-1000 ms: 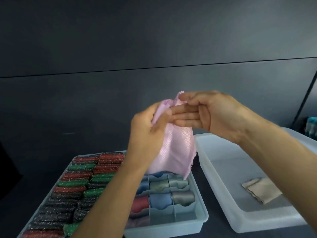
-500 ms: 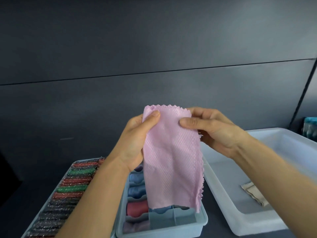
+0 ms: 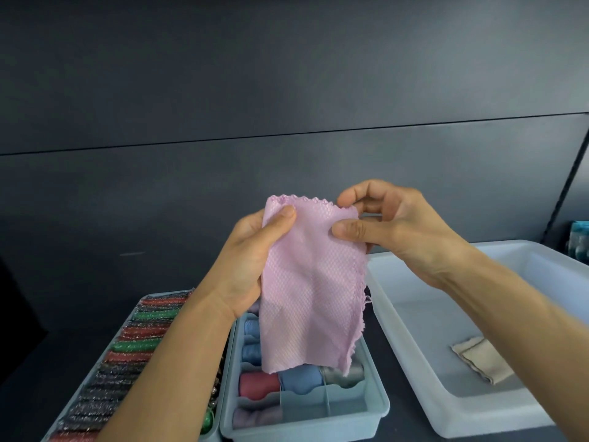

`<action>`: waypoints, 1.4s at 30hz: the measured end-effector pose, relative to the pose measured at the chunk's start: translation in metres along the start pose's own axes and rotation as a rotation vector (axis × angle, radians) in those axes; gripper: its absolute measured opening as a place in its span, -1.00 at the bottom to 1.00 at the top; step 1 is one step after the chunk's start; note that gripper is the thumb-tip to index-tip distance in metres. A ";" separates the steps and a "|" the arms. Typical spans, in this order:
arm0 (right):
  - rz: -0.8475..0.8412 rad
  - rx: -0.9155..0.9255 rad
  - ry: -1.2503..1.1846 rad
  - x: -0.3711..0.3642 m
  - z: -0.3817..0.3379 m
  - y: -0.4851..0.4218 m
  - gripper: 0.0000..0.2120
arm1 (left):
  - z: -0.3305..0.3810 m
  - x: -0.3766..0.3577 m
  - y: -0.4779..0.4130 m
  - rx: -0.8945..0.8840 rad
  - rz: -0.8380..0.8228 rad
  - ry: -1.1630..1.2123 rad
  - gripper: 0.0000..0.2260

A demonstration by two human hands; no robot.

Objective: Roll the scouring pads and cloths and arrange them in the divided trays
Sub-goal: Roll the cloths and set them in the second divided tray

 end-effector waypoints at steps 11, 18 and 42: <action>0.058 0.040 0.072 0.008 -0.012 -0.002 -0.80 | -0.004 0.003 0.003 -0.021 -0.100 -0.006 -0.55; 0.080 0.040 0.099 0.015 -0.011 -0.003 -0.75 | 0.016 0.018 0.000 -0.158 -0.025 -0.377 -0.85; 0.102 0.099 -0.091 -0.016 -0.030 -0.004 -0.61 | 0.047 -0.016 -0.017 -0.341 -0.028 -0.563 -0.71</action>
Point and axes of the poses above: each hand's wrist, its own y-axis away from the middle knuckle, its own x-axis out of the back of the hand, z = x × y, the point moved 9 cm from there along -y, towards the middle knuckle, and after that the axes turned 13 degrees about -x, right-handed, at the moved point
